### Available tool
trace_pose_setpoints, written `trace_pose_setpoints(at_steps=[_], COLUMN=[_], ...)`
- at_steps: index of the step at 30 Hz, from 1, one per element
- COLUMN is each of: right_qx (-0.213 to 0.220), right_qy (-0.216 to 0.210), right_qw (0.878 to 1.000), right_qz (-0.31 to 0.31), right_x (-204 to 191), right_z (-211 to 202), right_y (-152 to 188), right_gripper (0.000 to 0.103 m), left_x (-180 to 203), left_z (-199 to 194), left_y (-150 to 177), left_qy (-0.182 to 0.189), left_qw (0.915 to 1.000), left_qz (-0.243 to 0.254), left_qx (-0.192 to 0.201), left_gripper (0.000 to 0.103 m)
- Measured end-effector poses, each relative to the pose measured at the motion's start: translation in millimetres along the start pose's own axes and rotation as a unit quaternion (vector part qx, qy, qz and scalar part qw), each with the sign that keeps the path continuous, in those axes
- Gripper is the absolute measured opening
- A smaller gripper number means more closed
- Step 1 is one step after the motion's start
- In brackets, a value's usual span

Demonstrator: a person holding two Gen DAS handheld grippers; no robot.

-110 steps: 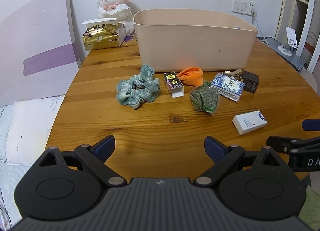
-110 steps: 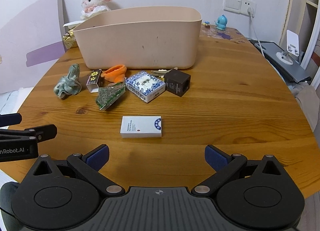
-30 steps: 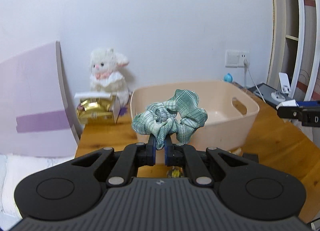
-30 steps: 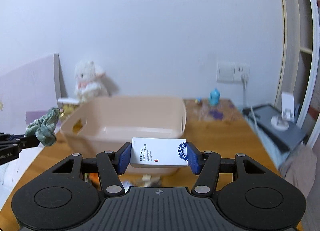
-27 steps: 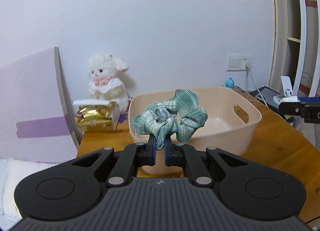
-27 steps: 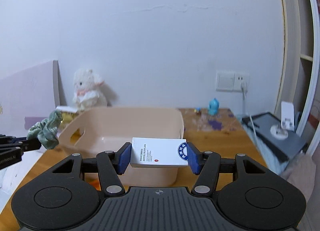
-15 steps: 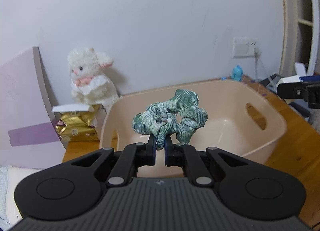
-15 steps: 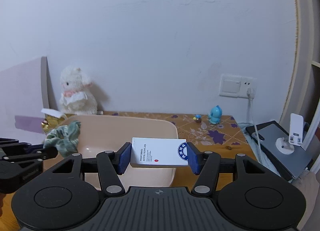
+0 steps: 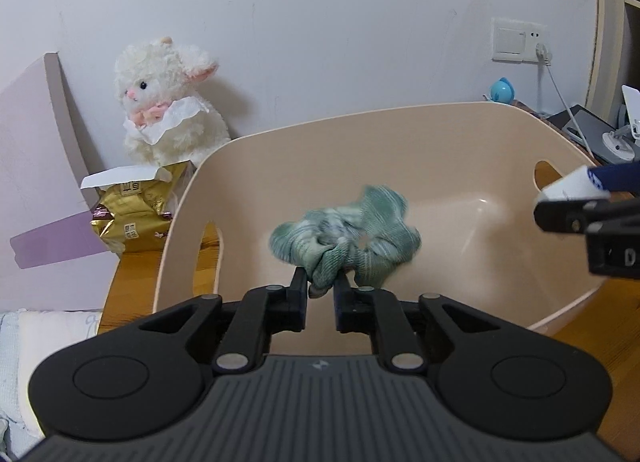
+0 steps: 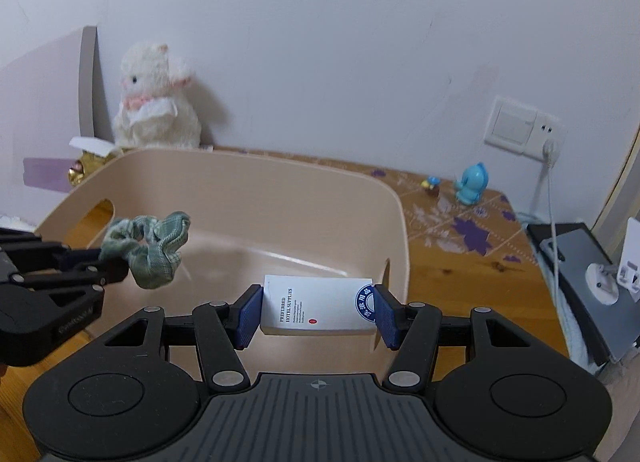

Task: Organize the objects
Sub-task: 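Lift both items over the beige bin and open both grippers to drop them, then grasp the green mesh bag with the left gripper while the right grasps the black cube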

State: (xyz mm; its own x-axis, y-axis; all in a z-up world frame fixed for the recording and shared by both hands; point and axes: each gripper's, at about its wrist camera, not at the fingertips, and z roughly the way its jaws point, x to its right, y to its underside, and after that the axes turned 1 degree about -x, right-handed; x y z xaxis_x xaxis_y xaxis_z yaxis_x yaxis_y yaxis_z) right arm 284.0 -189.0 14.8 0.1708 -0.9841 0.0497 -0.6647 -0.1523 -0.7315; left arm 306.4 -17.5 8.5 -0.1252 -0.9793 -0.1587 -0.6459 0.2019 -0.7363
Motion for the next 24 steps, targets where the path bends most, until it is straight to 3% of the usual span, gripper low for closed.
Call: trace_pose_setpoints(at_steps=[1, 3, 5, 6, 12, 14, 24], right_qx=[-0.002, 0.003, 0.009, 0.014, 0.044, 0.048, 0.024], right_qy=[0.001, -0.001, -0.004, -0.005, -0.006, -0.006, -0.006], right_qw=[1.0, 1.0, 1.0, 1.0, 0.999, 0.999, 1.0], right_qz=[0.001, 0.006, 0.014, 0.016, 0.02, 0.016, -0.001], right_x=[-0.1, 2.1, 4.5, 6.5, 12.7, 12.5, 13.7], right_z=[0.1, -4.9, -11.3, -15.5, -52.8, -65.2, -93.8], right_y=[1.3, 4.5, 5.3, 4.7, 7.1, 10.9, 43.6], right_gripper=[0.061, 0.064, 0.071, 0.073, 0.095, 0.102, 0.103], left_x=[-0.4, -2.8, -3.9, -4.8, -7.4, -7.6, -7.2], left_z=[-1.0, -6.9, -16.2, -21.7, -56.7, -68.9, -109.7], left_y=[-0.4, -0.3, -1.7, -2.2, -0.6, 4.0, 35.1], left_qy=[0.001, 0.003, 0.001, 0.001, 0.003, 0.001, 0.0], left_qw=[1.0, 0.9999, 0.9997, 0.9995, 0.9987, 0.9983, 0.9979], left_qz=[-0.003, -0.012, -0.019, -0.022, -0.028, -0.031, -0.042], left_qx=[-0.001, 0.005, 0.016, 0.022, 0.043, 0.049, 0.049], left_gripper=[0.024, 0.044, 0.071, 0.074, 0.082, 0.089, 0.093])
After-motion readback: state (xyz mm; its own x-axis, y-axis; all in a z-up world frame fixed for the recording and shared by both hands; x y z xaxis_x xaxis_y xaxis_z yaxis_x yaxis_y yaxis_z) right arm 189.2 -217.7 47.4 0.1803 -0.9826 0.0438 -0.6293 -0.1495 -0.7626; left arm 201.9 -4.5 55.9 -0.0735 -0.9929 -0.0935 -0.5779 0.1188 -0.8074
